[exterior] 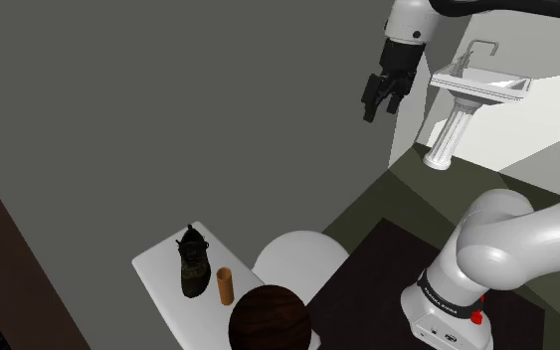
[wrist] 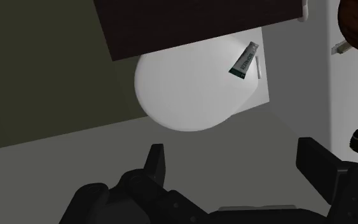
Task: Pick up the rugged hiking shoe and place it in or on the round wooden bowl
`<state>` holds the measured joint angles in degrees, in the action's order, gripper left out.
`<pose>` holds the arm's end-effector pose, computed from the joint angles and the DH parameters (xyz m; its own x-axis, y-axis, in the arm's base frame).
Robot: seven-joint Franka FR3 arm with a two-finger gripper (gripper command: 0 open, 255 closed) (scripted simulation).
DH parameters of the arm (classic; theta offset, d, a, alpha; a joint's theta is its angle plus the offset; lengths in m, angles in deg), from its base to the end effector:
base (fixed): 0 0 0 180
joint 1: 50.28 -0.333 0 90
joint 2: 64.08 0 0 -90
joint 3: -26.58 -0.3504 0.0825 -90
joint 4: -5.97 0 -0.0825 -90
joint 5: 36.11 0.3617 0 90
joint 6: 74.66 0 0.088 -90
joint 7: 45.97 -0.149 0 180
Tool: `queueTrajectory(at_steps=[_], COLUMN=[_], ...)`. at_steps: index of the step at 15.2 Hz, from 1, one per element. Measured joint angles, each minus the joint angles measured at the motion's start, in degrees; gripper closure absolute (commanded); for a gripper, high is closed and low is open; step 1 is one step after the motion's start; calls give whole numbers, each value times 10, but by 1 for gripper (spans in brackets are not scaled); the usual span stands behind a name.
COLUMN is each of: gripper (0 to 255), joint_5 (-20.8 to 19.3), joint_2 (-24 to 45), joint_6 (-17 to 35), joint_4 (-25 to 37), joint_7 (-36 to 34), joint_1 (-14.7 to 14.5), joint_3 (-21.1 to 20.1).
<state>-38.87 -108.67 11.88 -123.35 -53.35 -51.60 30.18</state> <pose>0.2578 -0.0252 0.6090 0.9876 -0.1542 0.0308 -0.1542 -0.9880 -0.0001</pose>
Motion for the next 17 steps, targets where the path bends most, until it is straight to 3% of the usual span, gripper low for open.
queueTrajectory(at_steps=[5, 12, 17], gripper=[0, 0, 0], joint_5=[16, 57, 77], joint_2=[-18, -24, 13], joint_6=[41, 152, 240], joint_4=[-44, -128, -157], joint_7=[-49, -172, -263], joint_1=[-4, -19, -23], joint_3=[-39, -142, -224])
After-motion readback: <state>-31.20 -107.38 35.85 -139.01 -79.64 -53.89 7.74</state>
